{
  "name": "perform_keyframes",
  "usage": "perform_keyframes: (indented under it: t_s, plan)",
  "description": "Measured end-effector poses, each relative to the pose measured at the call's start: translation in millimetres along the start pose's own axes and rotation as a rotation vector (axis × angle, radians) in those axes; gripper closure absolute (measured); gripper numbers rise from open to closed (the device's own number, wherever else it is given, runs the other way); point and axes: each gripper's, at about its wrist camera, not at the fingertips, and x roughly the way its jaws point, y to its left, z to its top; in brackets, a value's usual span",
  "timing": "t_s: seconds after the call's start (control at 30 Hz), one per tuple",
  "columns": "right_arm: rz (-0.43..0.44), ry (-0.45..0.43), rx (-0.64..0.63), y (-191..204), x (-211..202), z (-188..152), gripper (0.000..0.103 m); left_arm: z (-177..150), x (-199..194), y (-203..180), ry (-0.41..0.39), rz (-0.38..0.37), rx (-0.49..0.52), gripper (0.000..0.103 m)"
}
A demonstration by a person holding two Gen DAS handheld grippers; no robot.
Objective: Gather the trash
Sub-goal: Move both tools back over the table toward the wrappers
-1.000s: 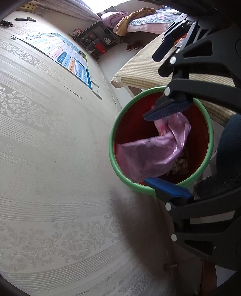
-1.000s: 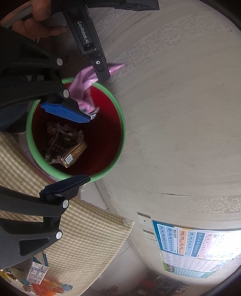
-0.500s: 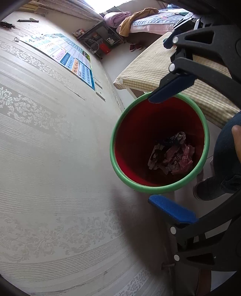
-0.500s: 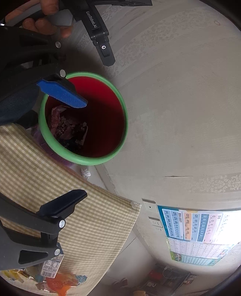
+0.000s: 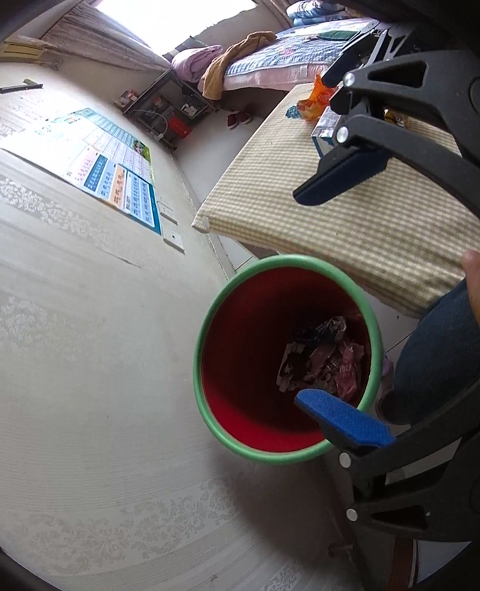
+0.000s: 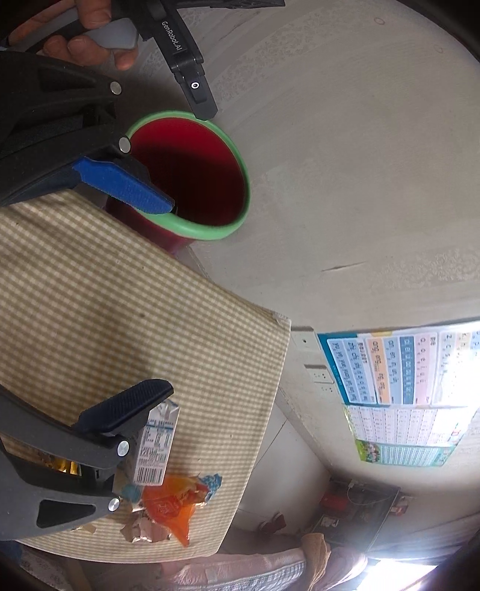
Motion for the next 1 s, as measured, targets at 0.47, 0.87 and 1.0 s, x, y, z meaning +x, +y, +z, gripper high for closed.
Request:
perform_keyframes:
  t_s: [0.47,0.87,1.0]
  plan:
    - [-0.134,-0.048,0.137,-100.2,-58.6,-37.3,0.015,-31.7,2.7,-97.7,0.034,-0.094,0.153,0.006]
    - [-0.228,-0.032,0.243,-167.1,-87.9,-81.4,0.015,-63.8,12.4,-167.1,0.094,-0.161,0.276,0.006]
    - [-0.253,-0.015,0.278,-188.5,-90.8,-95.8,0.015,-74.8,19.3,-187.2,0.118,-0.185,0.31,0.006]
